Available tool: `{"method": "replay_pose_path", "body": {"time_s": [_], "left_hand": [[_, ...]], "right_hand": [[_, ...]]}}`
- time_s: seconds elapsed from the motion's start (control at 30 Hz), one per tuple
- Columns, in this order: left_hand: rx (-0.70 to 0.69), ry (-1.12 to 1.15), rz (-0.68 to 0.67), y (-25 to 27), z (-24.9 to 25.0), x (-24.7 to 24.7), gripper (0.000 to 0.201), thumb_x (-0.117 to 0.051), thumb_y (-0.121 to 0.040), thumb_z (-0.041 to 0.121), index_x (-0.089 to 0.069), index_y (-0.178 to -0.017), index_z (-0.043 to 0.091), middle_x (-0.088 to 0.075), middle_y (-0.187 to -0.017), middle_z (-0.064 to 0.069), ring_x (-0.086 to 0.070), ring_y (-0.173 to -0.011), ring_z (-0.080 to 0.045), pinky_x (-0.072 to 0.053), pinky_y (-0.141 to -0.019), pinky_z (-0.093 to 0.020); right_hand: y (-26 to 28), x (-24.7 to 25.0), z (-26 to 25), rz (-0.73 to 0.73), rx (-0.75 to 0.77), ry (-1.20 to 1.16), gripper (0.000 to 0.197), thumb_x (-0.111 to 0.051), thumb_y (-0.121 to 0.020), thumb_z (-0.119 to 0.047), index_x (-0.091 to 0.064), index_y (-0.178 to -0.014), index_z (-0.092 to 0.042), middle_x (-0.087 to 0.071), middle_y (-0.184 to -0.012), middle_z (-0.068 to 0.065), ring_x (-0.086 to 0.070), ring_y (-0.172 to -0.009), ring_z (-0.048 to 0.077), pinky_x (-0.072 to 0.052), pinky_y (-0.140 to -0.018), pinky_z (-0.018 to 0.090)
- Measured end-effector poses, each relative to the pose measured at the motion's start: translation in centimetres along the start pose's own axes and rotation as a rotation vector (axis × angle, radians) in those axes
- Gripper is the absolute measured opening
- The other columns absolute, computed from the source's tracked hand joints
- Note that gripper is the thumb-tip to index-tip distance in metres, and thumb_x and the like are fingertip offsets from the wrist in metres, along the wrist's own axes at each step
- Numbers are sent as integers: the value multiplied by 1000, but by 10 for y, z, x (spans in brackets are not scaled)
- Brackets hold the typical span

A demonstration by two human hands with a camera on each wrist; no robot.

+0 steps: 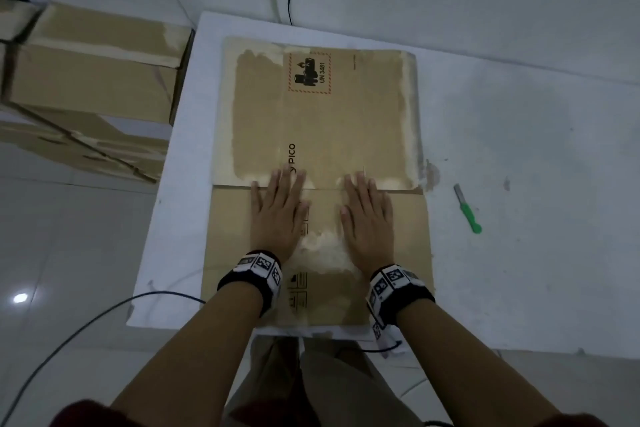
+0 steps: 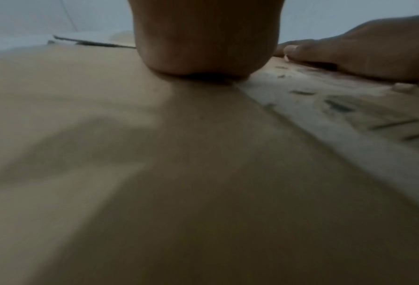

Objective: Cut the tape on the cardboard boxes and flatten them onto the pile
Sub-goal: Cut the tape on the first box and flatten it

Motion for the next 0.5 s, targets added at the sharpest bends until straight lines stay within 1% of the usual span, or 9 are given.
{"method": "replay_pose_path", "body": {"time_s": [0.1, 0.23, 0.33, 0.4, 0.5], "left_hand": [[7, -30, -4, -2, -5, -5, 56, -18, -101, 43, -10, -154, 26, -4, -161, 1, -1, -148, -16, 2, -117, -52], [-27, -22, -20, -7, -4, -4, 57, -18, -100, 43, -13, -154, 25, -5, -161, -1, -3, -148, -17, 4, -117, -50], [-33, 4, -47, -4, -5, -1, 58, -18, -100, 43, -11, -154, 22, -3, -162, -3, 0, -149, -18, 2, -118, -51], [-35, 32, -54, 12, 0, -1, 59, -19, -100, 41, -12, -154, 18, -4, -162, -4, -1, -149, -19, -2, -119, -51], [-66, 15, -45, 58, 11, -3, 60, -23, -100, 40, -17, -153, 13, -8, -161, -6, -6, -149, -21, -8, -118, -53]], "right_hand": [[-1, -2, 2, -26, -4, 30, 56, -20, -104, -38, -11, -158, -26, -5, -165, -4, 0, -152, 14, -9, -122, 44], [-5, -5, 4, -44, -30, 44, 57, -19, -103, -39, -9, -158, -27, -4, -165, -4, 0, -152, 14, -8, -122, 43], [-4, -3, 4, -89, 0, 26, 59, -18, -102, -39, -6, -158, -23, 1, -166, -1, 5, -152, 15, -5, -123, 44], [8, -1, 1, -95, 12, 2, 59, -18, -103, -36, -6, -158, -19, 0, -166, 2, 4, -152, 15, -6, -123, 44], [49, -1, -7, -81, 2, -35, 60, -23, -102, -35, -10, -157, -15, -5, -165, 3, 0, -152, 15, -8, -123, 46]]}}
Point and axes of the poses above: each hand's wrist, its own y-axis away from the middle knuckle, its own x-axis out of the back of the hand, z = x × y, the point moved 8 cm from there along -y, towards the middle knuckle
